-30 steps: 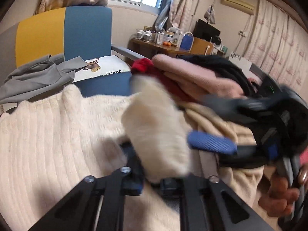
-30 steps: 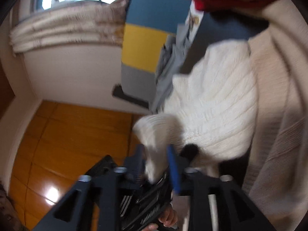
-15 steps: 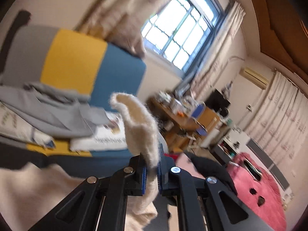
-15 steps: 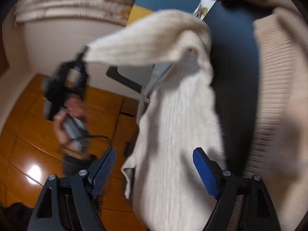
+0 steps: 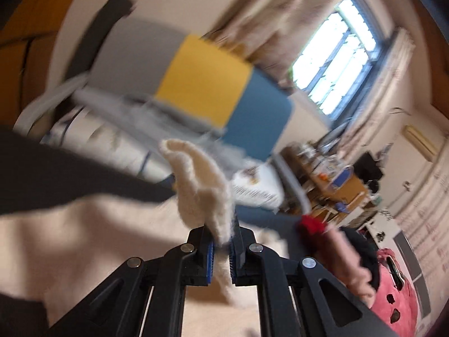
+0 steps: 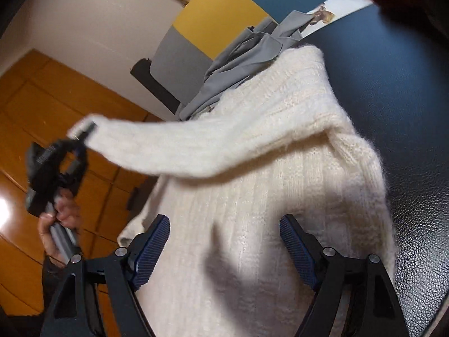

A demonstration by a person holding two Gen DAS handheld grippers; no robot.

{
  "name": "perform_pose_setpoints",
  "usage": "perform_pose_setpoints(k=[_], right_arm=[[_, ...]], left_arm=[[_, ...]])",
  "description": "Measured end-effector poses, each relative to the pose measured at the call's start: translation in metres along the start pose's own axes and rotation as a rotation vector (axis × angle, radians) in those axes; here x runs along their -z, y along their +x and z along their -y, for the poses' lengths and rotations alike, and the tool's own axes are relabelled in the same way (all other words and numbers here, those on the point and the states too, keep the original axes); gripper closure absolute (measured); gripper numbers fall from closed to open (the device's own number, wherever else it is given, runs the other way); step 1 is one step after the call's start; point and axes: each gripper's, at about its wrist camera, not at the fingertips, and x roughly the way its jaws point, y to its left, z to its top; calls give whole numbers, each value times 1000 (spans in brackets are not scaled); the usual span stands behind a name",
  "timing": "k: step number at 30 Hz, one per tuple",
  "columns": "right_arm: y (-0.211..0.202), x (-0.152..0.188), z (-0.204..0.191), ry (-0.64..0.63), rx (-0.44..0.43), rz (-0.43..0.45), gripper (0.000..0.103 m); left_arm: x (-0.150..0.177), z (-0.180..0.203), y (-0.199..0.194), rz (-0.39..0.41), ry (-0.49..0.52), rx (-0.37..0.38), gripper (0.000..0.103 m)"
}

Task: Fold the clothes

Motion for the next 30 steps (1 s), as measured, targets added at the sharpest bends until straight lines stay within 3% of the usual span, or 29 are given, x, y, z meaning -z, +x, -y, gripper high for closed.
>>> perform_pose_setpoints(k=[3, 8, 9, 12, 14, 16, 18, 21, 23, 25, 27, 28, 29, 30], right_arm=[[2, 1, 0, -21, 6, 4, 21], [5, 0, -2, -20, 18, 1, 21], [5, -4, -3, -1, 29, -3, 22], [-12, -30, -9, -38, 109, 100, 25], [-17, -54, -4, -54, 137, 111, 32], [-14, -81, 6, -63, 178, 107, 46], [-4, -103, 24, -41, 231, 97, 48], [23, -134, 51, 58, 252, 80, 51], [32, -144, 70, 120, 197, 53, 51], [51, -149, 76, 115, 175, 2, 51], [59, -155, 71, 73, 181, 13, 52], [64, -158, 68, 64, 196, 5, 70], [67, -158, 65, 41, 230, -6, 83], [69, -157, 58, 5, 261, -6, 87]], left_arm=[[30, -44, 15, -64, -42, -87, 96], [73, -103, 30, -153, -137, -168, 96], [78, -110, 31, -161, -145, -167, 96], [81, -119, 25, -144, -165, -105, 95], [78, -122, 19, -119, -177, -57, 90], [73, -127, 19, -115, -204, -25, 83], [68, -132, 21, -119, -228, -4, 81], [64, -134, 28, -137, -240, 5, 77], [62, -136, 35, -160, -235, 16, 76], [59, -134, 42, -185, -212, -12, 76], [56, -127, 46, -183, -156, -54, 82], [54, -123, 46, -174, -126, -71, 92], [51, -118, 46, -161, -97, -83, 94], [46, -113, 43, -138, -74, -84, 96]])
